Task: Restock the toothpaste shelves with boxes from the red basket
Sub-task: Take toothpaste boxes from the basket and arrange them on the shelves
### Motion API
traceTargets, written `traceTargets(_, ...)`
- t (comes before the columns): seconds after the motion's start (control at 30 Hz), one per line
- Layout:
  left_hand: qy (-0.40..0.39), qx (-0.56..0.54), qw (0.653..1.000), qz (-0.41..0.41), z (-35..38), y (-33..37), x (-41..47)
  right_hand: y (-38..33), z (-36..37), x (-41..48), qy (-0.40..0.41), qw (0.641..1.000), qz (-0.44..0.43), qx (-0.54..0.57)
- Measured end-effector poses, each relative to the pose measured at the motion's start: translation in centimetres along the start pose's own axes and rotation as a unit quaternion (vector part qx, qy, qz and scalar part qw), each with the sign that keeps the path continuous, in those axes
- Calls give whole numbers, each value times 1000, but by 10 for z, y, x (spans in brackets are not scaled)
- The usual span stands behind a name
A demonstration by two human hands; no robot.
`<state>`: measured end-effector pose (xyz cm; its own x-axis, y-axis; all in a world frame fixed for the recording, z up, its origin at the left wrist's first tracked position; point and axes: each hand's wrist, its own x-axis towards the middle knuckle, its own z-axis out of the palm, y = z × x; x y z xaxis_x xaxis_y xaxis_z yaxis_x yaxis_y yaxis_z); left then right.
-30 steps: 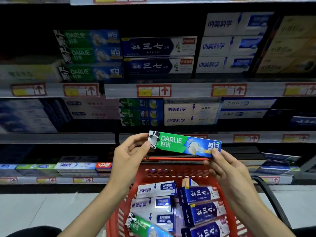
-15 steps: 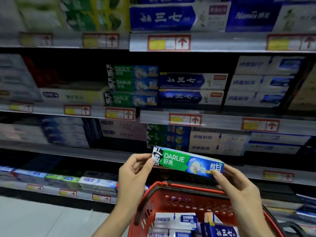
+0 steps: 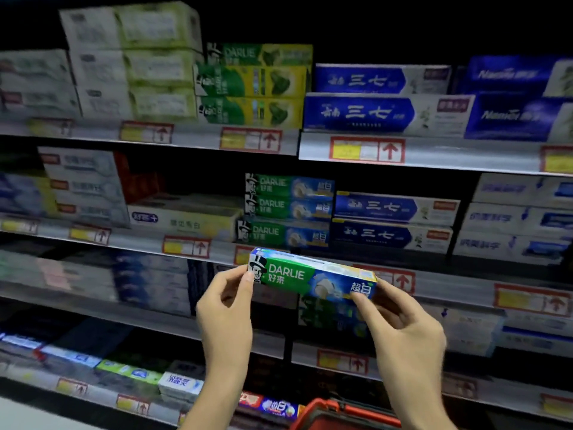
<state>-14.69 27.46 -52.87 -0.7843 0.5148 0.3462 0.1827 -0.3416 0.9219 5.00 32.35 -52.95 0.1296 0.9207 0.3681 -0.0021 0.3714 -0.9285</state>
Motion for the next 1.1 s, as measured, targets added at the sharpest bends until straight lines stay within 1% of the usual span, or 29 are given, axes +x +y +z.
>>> traceTargets(0.07, 6, 11, 1000, 5, -1, 6, 16, -7, 15, 5, -1, 1000, -22, -13)
traceTargets(0.17, -19, 30, 999, 17, 1, 17, 38, -18, 33, 15, -2, 998, -44, -43)
traceTargets(0.27, -44, 59, 997, 17, 8, 25, 60, -29, 51, 31, -23, 996, -54, -62)
traceTargets(0.37, -54, 60, 996, 26, 18, 31, 81, -37, 68, 46, -45, 993, -77, -74)
traceTargets(0.47, -63, 66, 995, 42, 20, 30, 100, -38, 83, 62, -51, 988, -94, -112)
traceTargets(0.57, -56, 95, 993, 41, 21, 23, 115, -35, 94, 73, -62, 985, -88, -137)
traceTargets(0.63, -61, 113, 991, 32, 21, 18, 120, -31, 99, 77, -67, 981, -98, -156)
traceTargets(0.8, -66, 210, 975, 14, 28, 11, 123, -27, 103, 83, -72, 985, -104, -118)
traceTargets(0.9, -56, 271, 960, 32, 31, 16, 123, -25, 105, 83, -73, 988, -89, -101)
traceTargets(1.0, -47, 290, 955, 33, 34, 17, 124, -19, 105, 79, -76, 989, -83, -96)
traceTargets(1.1, -41, 306, 951, 34, 32, 16, 124, -17, 105, 73, -84, 987, -75, -114)
